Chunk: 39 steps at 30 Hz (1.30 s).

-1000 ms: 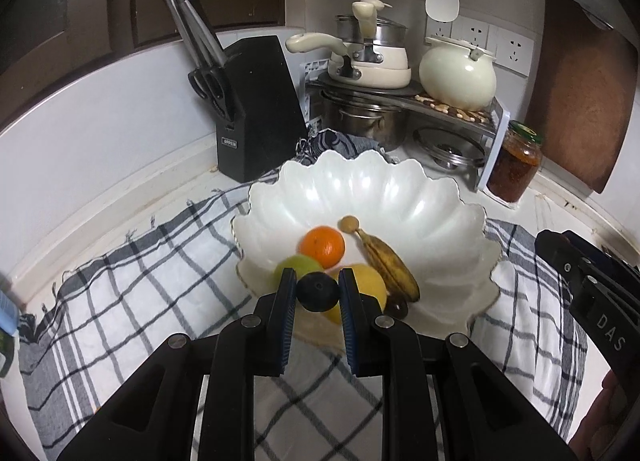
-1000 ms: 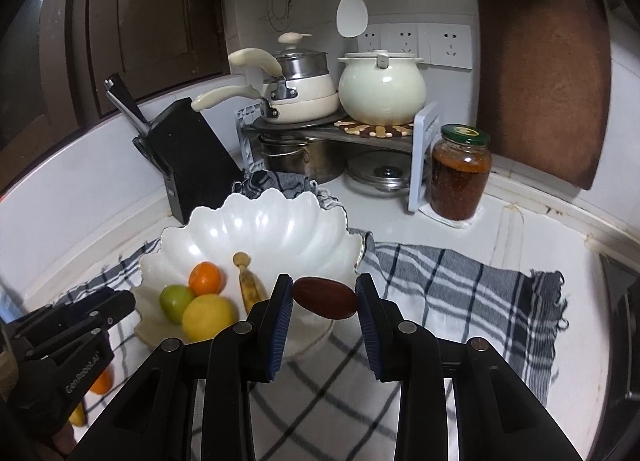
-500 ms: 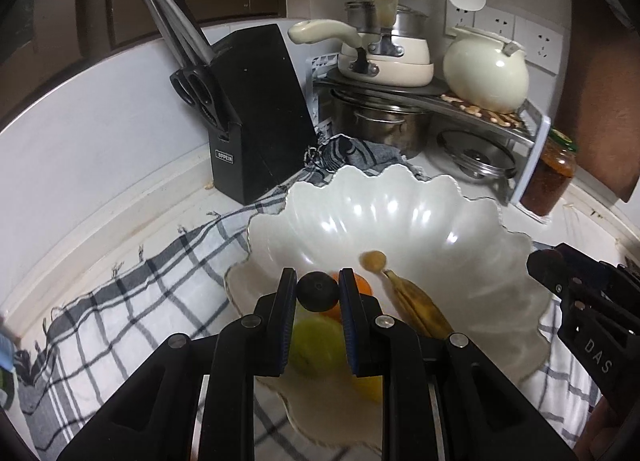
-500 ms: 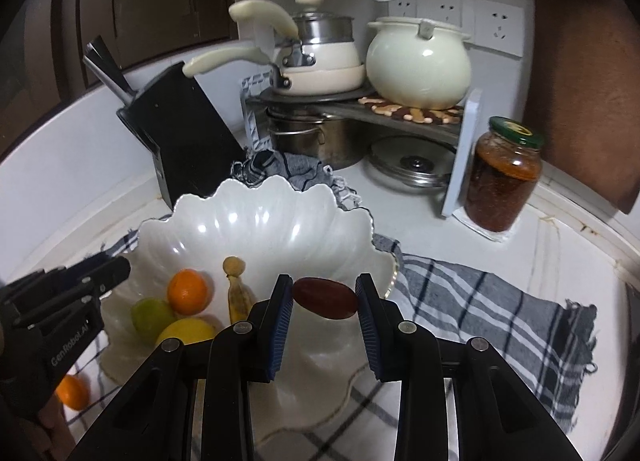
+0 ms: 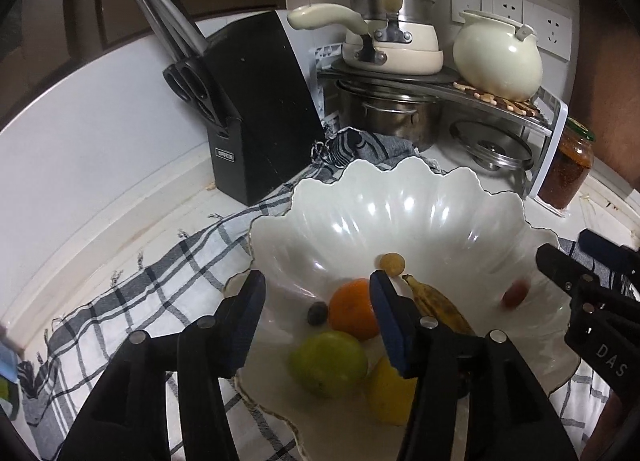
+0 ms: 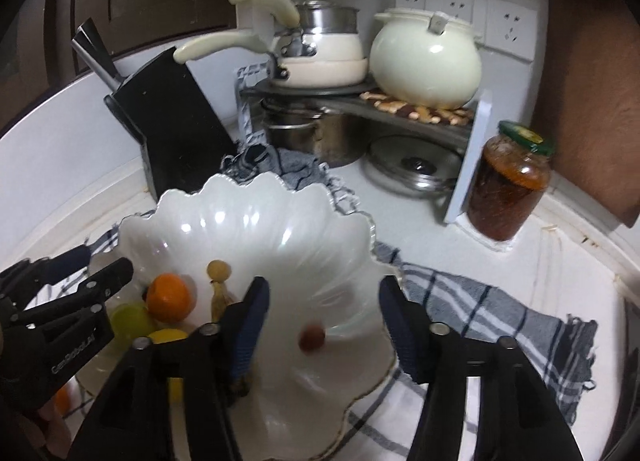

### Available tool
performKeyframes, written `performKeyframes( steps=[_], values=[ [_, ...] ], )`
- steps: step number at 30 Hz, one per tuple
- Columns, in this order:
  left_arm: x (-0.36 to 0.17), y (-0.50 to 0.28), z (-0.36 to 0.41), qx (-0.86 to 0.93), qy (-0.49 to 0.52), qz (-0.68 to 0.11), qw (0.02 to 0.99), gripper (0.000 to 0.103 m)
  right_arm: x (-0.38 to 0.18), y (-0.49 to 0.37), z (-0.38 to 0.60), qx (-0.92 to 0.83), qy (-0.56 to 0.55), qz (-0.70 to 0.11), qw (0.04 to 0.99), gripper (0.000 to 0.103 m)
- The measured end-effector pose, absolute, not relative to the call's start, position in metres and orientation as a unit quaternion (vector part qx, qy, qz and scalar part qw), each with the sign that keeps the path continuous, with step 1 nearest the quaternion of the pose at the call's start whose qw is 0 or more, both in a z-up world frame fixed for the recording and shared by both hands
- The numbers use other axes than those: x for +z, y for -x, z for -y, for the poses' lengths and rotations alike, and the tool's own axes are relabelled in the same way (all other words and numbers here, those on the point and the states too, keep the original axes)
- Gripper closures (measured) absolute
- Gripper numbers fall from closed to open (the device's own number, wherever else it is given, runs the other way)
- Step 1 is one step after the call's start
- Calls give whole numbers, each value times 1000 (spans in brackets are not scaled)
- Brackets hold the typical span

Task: Organize fruits
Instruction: 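Open the left gripper to drop the blueberry while the right gripper drops the date into the bowl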

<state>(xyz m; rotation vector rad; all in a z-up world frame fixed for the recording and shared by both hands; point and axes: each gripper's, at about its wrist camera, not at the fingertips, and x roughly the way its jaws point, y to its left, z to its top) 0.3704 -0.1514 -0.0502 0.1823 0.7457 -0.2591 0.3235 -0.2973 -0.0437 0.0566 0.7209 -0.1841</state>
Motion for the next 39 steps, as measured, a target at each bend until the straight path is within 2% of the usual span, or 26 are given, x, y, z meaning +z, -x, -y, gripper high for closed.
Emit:
performKeyframes(
  steps=[1,3,6,9,18,26,39],
  values=[
    [-48,-368,151,-125,-87,-363,919,48,-41,-321,297,-92,-27,-349,932,38],
    [-44,-365,149,-123,-85,-361,921,38,-36,-316,297,-96,-29,-341,935,24],
    [-34,-354,145,-120,-81,-350,925,29,-24,-306,296,-104,-26,-326,939,15],
    [-25,-344,138,-111,-74,-346,929,23,-13,-296,294,-113,-22,-317,941,11],
    [7,-301,110,-85,-69,-318,942,12,10,-263,281,-109,-32,-301,947,10],
    [25,-264,77,-61,-57,-307,948,11,26,-236,259,-101,-29,-289,951,10],
    [20,-221,15,-14,-38,-315,948,8,30,-208,202,-62,-8,-284,957,10]
  ],
)
